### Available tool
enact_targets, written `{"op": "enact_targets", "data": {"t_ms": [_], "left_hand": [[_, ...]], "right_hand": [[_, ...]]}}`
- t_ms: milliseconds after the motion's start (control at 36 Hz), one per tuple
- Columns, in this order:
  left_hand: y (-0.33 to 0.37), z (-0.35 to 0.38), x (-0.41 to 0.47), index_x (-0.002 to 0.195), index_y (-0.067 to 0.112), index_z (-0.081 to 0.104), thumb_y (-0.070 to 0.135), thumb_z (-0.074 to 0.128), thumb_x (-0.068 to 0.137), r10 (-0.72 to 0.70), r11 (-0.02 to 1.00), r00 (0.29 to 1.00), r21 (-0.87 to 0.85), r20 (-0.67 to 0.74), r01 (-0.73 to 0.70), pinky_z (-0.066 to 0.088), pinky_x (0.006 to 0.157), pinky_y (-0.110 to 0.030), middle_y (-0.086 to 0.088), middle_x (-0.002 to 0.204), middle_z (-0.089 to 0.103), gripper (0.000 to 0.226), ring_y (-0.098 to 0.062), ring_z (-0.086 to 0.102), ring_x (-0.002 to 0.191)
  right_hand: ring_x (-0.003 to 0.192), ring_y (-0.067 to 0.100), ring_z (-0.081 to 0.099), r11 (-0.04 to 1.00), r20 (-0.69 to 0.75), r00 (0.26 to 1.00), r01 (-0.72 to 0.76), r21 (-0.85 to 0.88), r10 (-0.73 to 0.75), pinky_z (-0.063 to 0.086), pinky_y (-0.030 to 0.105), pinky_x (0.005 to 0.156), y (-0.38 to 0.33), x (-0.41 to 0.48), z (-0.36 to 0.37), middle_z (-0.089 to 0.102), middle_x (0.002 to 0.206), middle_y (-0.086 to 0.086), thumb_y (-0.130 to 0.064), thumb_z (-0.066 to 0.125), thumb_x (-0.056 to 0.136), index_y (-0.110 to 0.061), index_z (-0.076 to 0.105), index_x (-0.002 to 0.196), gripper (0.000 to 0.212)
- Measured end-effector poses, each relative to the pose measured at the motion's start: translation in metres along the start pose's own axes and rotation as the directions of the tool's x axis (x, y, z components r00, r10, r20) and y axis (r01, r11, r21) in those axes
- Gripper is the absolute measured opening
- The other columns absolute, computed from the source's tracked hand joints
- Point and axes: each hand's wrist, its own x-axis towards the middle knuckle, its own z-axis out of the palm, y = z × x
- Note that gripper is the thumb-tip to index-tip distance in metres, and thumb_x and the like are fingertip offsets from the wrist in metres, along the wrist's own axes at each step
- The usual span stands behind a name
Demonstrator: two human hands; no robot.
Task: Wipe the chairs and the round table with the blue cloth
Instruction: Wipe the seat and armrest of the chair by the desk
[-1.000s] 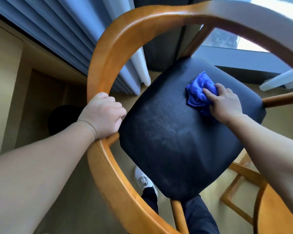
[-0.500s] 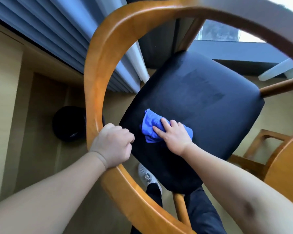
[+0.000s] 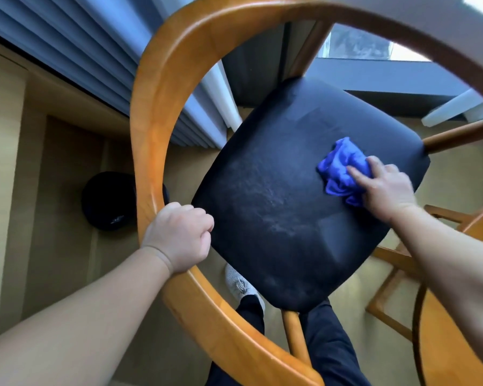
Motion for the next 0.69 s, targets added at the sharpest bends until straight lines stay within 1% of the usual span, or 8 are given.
{"op": "enact_targets", "data": {"t_ms": [167, 306, 361, 444, 500, 556, 639, 694], "left_hand": [[0.001, 0.001, 0.000, 0.058, 0.021, 0.060, 0.018, 0.049, 0.071, 0.006, 1.000, 0.998, -0.014, -0.059, -0.007, 0.037, 0.050, -0.025, 0.007, 0.054, 0.052, 0.017, -0.015, 0.043, 0.049], [0.001, 0.002, -0.001, 0.065, 0.021, 0.065, 0.019, 0.054, 0.075, 0.013, 1.000, 0.998, -0.024, -0.065, -0.015, 0.046, 0.051, -0.026, 0.007, 0.060, 0.057, 0.015, -0.014, 0.049, 0.053], [0.002, 0.003, 0.000, 0.069, 0.021, 0.067, 0.018, 0.054, 0.078, 0.004, 1.000, 0.997, -0.027, -0.071, -0.006, 0.047, 0.054, -0.024, 0.006, 0.063, 0.060, 0.015, -0.014, 0.050, 0.056], [0.005, 0.002, 0.001, 0.078, 0.021, 0.070, 0.018, 0.060, 0.080, 0.026, 1.000, 0.998, -0.014, -0.050, -0.027, 0.051, 0.059, -0.028, 0.006, 0.070, 0.064, 0.011, -0.014, 0.055, 0.062], [0.006, 0.002, 0.002, 0.082, 0.021, 0.071, 0.018, 0.061, 0.080, 0.051, 0.999, 0.998, 0.003, -0.043, -0.051, 0.053, 0.061, -0.029, 0.005, 0.073, 0.066, 0.011, -0.014, 0.057, 0.065], [0.008, 0.004, 0.004, 0.084, 0.019, 0.072, 0.017, 0.060, 0.081, 0.074, 0.997, 0.996, -0.001, -0.050, -0.074, 0.051, 0.064, -0.028, 0.004, 0.076, 0.067, 0.012, -0.015, 0.058, 0.066], [0.017, 0.009, 0.012, 0.083, 0.018, 0.072, 0.020, 0.050, 0.080, 0.116, 0.993, 0.992, -0.026, -0.055, -0.118, 0.051, 0.064, -0.028, 0.003, 0.076, 0.068, 0.022, -0.016, 0.060, 0.066], [0.030, 0.014, 0.021, 0.078, 0.017, 0.071, 0.019, 0.044, 0.076, 0.208, 0.977, 0.976, -0.026, -0.067, -0.210, 0.051, 0.058, -0.030, 0.002, 0.071, 0.066, 0.027, -0.020, 0.060, 0.062]], "right_hand": [[0.088, 0.046, 0.049, 0.979, 0.004, 0.979, -0.205, 0.002, 0.205, 0.045, 0.047, 0.073, 0.004, 0.005, 0.000, 0.043, 0.132, 0.020, -0.013, 0.072, 0.073, -0.027, 0.057, 0.132, 0.063], [0.100, 0.044, 0.046, 0.975, 0.025, 0.974, -0.224, 0.009, 0.223, 0.043, 0.046, 0.085, 0.000, 0.006, -0.009, 0.037, 0.140, 0.015, -0.020, 0.064, 0.081, -0.034, 0.047, 0.140, 0.062], [0.097, 0.044, 0.048, 0.971, -0.016, 0.973, -0.230, 0.062, 0.231, 0.045, 0.046, 0.082, -0.011, 0.000, -0.009, 0.040, 0.137, 0.017, -0.019, 0.065, 0.080, -0.031, 0.050, 0.137, 0.061], [0.080, 0.042, 0.053, 0.957, -0.147, 0.960, -0.206, 0.207, 0.238, 0.048, 0.044, 0.066, -0.043, -0.027, 0.001, 0.050, 0.127, 0.021, -0.018, 0.061, 0.075, -0.024, 0.061, 0.127, 0.052], [0.072, 0.038, 0.053, 0.949, -0.195, 0.959, -0.145, 0.278, 0.204, 0.046, 0.039, 0.060, -0.072, -0.048, 0.011, 0.054, 0.123, 0.022, -0.029, 0.049, 0.072, -0.022, 0.065, 0.121, 0.053], [0.070, 0.036, 0.053, 0.949, -0.182, 0.975, -0.066, 0.307, 0.127, 0.044, 0.037, 0.058, -0.101, -0.069, 0.021, 0.056, 0.121, 0.023, -0.037, 0.048, 0.068, -0.022, 0.065, 0.119, 0.056], [0.067, 0.031, 0.051, 0.962, -0.110, 0.993, 0.061, 0.267, -0.033, 0.040, 0.034, 0.055, -0.125, -0.100, 0.041, 0.057, 0.120, 0.024, -0.035, 0.070, 0.058, -0.024, 0.057, 0.119, 0.063], [0.067, 0.029, 0.050, 0.963, -0.066, 0.993, 0.108, 0.248, -0.095, 0.037, 0.033, 0.055, -0.122, -0.111, 0.054, 0.056, 0.120, 0.023, -0.041, 0.081, 0.055, -0.025, 0.054, 0.121, 0.073]]}}
